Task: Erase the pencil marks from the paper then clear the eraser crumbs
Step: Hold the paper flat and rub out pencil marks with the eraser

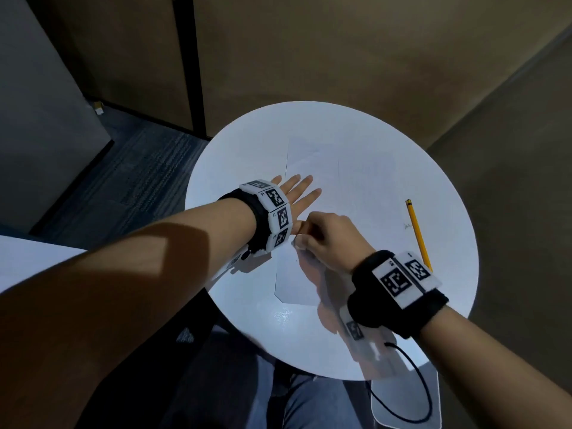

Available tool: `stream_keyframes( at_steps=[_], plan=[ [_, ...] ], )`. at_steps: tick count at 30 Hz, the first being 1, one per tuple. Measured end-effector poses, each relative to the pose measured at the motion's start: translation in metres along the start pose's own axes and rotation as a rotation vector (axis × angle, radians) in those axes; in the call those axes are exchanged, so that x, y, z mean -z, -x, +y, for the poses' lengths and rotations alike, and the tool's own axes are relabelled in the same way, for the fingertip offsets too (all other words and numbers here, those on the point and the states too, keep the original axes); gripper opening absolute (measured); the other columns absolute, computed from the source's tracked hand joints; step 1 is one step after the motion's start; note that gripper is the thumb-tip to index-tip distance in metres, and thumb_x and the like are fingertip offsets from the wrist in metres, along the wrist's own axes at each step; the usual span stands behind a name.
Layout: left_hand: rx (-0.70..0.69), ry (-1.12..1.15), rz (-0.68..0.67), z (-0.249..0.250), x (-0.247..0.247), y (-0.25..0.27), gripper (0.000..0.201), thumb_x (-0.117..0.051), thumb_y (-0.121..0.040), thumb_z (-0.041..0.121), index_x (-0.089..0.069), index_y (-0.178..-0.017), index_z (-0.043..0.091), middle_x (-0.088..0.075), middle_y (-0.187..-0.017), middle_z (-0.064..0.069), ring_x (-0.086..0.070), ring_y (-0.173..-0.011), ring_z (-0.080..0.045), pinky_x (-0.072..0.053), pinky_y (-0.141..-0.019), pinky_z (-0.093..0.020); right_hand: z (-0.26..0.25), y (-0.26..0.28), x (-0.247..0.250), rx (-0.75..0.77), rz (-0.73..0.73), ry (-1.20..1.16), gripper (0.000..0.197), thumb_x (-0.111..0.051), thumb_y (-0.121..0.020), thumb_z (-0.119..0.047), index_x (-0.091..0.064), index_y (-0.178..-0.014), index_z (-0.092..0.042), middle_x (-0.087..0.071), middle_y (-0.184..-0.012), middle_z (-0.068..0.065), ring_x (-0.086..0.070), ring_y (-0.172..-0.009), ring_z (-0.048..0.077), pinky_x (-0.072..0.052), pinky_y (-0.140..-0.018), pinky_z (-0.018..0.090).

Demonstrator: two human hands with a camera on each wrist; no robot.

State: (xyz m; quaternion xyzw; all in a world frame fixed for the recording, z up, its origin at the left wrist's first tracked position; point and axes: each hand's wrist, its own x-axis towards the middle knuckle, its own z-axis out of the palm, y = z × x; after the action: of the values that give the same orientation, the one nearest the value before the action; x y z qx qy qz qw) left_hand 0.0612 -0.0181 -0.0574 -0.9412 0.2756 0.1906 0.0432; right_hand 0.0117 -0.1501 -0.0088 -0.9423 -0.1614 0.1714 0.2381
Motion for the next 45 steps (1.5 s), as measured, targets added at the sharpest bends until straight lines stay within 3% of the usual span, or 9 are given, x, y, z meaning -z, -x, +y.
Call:
stream_keyframes(
  at_steps=[6,10,14,18,22,30,35,40,45],
  plan=[
    [-0.016,0.044,-0.016,-0.002,0.001,0.000,0.072,-0.020,-0.097,0.056,0.018,-0.148,0.023,0.025,-0.155,-0.005,0.018,-0.144,-0.022,0.011,-0.115,-0.041,-0.004,0.019,-0.001,0.056,-0.205,0.057,0.036,-0.054,-0.090,-0.012,-0.037,-0.062,-0.028,-0.048,-0.064,-0.013,-0.043,-0.060,0.003,-0.034,-0.056,0.007],
    [-0.006,-0.010,0.008,-0.002,-0.002,-0.001,0.072,-0.022,-0.097,0.054,0.018,-0.148,0.021,0.025,-0.155,-0.007,0.016,-0.145,-0.024,0.008,-0.115,-0.042,-0.001,0.004,0.002,-0.013,-0.011,-0.012,0.029,-0.056,-0.089,-0.014,-0.042,-0.064,-0.022,-0.063,-0.081,0.003,-0.049,-0.072,0.014,-0.034,-0.054,0.007],
    [-0.015,0.031,0.003,-0.003,-0.004,0.000,0.073,-0.021,-0.097,0.057,0.016,-0.149,0.023,0.023,-0.156,-0.005,0.016,-0.145,-0.023,0.009,-0.115,-0.042,-0.001,0.020,-0.006,0.051,-0.118,0.067,0.009,-0.050,-0.092,-0.014,-0.048,-0.085,-0.019,-0.064,-0.087,0.005,-0.049,-0.074,0.020,-0.027,-0.056,0.020],
    [0.000,0.149,-0.021,-0.002,0.004,-0.004,0.070,-0.027,-0.097,0.055,0.008,-0.151,0.027,0.018,-0.158,-0.001,0.012,-0.146,-0.021,0.006,-0.115,-0.042,0.001,0.022,0.001,0.057,-0.174,0.123,0.034,-0.051,-0.092,-0.017,-0.034,-0.064,-0.028,-0.050,-0.075,-0.006,-0.041,-0.066,0.013,-0.032,-0.054,0.008],
    [-0.026,0.133,-0.045,-0.010,0.017,-0.007,0.063,-0.029,-0.101,0.043,0.005,-0.151,0.025,0.015,-0.158,0.000,0.006,-0.146,-0.023,-0.003,-0.115,-0.042,0.000,0.012,0.009,-0.049,-0.212,-0.014,0.030,-0.056,-0.089,-0.014,-0.043,-0.064,-0.025,-0.050,-0.064,-0.016,-0.046,-0.058,-0.001,-0.035,-0.055,0.011],
    [0.000,0.019,0.033,-0.013,0.003,-0.001,0.064,-0.021,-0.101,0.045,0.012,-0.150,0.020,0.020,-0.157,-0.002,0.011,-0.146,-0.019,0.003,-0.116,-0.037,-0.009,0.001,-0.006,0.001,-0.049,0.014,0.004,-0.052,-0.091,-0.013,-0.054,-0.088,-0.012,-0.064,-0.089,0.006,-0.047,-0.077,0.017,-0.025,-0.058,0.021],
    [0.011,0.050,0.010,-0.013,0.005,-0.002,0.065,-0.022,-0.101,0.047,0.012,-0.150,0.021,0.019,-0.157,-0.002,0.011,-0.146,-0.019,0.004,-0.116,-0.037,-0.010,0.008,0.001,0.044,-0.226,0.083,0.020,-0.054,-0.090,-0.015,-0.049,-0.071,-0.019,-0.052,-0.069,-0.008,-0.043,-0.071,0.015,-0.029,-0.052,0.015],
    [0.007,0.029,0.037,-0.014,0.001,-0.002,0.064,-0.023,-0.102,0.044,0.013,-0.150,0.021,0.020,-0.157,-0.002,0.012,-0.146,-0.019,0.004,-0.116,-0.037,-0.006,-0.005,-0.001,0.000,-0.028,-0.016,0.007,-0.055,-0.089,-0.013,-0.051,-0.083,-0.013,-0.054,-0.080,-0.001,-0.046,-0.075,0.014,-0.032,-0.054,0.010],
    [0.012,0.084,0.002,-0.013,0.006,-0.004,0.065,-0.022,-0.101,0.047,0.012,-0.150,0.022,0.020,-0.157,-0.001,0.013,-0.146,-0.019,0.005,-0.116,-0.037,-0.010,0.015,-0.003,0.052,-0.236,0.073,0.032,-0.053,-0.090,-0.015,-0.038,-0.064,-0.024,-0.052,-0.068,-0.009,-0.043,-0.064,0.014,-0.033,-0.054,0.011]
  ],
)
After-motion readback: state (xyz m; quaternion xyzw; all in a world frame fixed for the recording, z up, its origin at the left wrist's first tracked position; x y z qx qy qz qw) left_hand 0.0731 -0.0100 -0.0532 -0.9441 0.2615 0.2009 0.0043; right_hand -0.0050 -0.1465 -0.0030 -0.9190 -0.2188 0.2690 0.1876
